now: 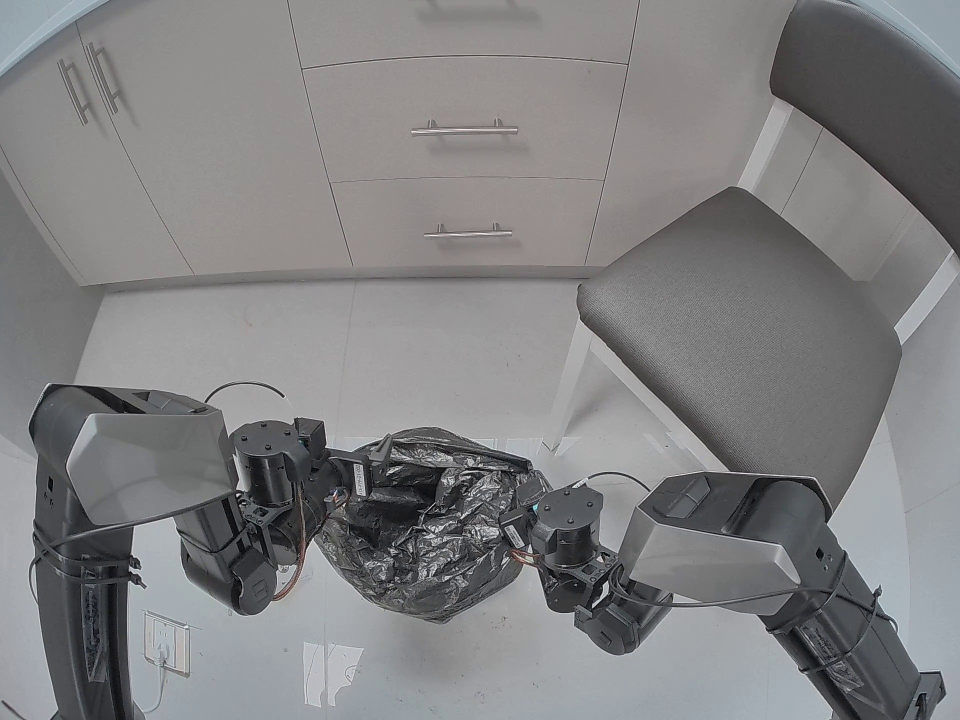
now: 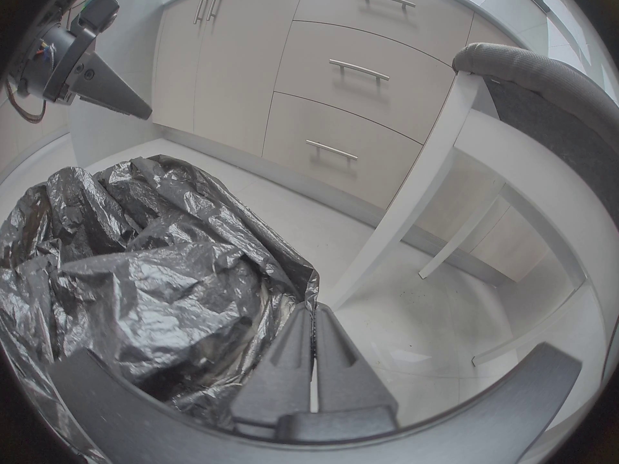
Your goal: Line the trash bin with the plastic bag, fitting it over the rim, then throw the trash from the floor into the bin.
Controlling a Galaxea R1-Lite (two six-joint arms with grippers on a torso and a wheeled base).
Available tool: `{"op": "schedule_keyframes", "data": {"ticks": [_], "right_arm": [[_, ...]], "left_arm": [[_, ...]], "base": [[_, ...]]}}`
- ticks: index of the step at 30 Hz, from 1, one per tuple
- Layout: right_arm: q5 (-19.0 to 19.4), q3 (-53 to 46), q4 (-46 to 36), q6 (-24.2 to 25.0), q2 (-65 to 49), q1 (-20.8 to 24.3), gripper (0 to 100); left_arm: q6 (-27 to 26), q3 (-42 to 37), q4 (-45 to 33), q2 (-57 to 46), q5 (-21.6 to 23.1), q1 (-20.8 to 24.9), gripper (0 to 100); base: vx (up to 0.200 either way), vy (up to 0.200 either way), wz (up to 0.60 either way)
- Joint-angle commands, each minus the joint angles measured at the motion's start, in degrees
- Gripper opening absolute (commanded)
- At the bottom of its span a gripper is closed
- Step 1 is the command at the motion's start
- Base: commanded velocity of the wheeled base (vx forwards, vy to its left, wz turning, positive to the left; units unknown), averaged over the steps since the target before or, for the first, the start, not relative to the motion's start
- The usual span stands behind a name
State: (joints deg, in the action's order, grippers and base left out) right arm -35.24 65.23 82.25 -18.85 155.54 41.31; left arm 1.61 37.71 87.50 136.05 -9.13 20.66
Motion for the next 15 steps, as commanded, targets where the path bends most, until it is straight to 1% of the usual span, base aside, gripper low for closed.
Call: {"op": "schedule_keyframes", "data": {"ticks": [1,15], "right_arm": [[0.0,0.0,0.0,0.0,0.4,-0.4,0],[0.0,-1.4,-0.7,0.0,0.6,-0.3,0]], "left_arm": [[0.1,0.0,0.0,0.1,0.0,0.0,100],[0.1,0.3,0.0,0.5,0.0,-0.1,100]], "base": [[0.000,0.000,0.00],[0.000,0.000,0.00]]}}
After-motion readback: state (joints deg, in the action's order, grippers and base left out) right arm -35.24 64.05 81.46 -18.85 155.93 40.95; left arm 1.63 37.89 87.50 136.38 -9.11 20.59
